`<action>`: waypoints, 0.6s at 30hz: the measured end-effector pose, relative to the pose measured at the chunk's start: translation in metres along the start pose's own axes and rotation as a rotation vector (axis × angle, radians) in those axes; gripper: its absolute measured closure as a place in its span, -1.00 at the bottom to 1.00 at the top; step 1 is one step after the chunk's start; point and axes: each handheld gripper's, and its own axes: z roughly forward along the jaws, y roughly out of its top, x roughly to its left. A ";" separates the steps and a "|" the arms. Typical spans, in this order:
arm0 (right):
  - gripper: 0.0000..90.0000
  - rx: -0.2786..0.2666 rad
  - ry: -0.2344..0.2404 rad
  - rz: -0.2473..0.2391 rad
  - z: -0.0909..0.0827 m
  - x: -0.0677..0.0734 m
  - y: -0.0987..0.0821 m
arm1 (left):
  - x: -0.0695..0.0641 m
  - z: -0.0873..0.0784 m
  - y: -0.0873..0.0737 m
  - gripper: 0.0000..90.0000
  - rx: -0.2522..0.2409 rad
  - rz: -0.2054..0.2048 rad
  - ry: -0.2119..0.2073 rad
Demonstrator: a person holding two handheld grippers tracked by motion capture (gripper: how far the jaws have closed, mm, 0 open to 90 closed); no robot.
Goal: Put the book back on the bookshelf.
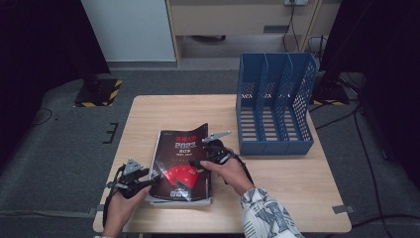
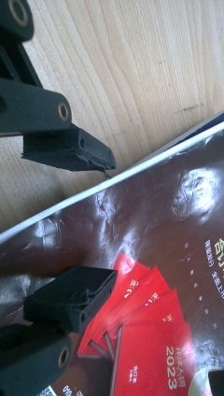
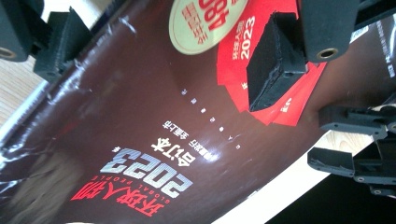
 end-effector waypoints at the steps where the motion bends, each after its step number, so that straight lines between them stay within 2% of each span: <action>1: -0.46 0.002 -0.001 -0.001 0.002 0.000 0.001 | 0.000 0.000 0.000 -0.11 0.000 0.000 -0.001; 9: -0.44 0.013 0.002 0.013 0.010 -0.001 0.012 | 0.001 0.000 0.000 -0.11 0.003 -0.008 -0.013; 13: -0.42 0.027 0.013 0.004 0.015 0.002 0.011 | 0.002 0.001 -0.001 -0.11 -0.002 -0.016 -0.023; 18: -0.32 0.044 -0.004 0.002 0.019 0.003 0.010 | 0.000 0.002 -0.001 -0.11 -0.005 -0.013 -0.023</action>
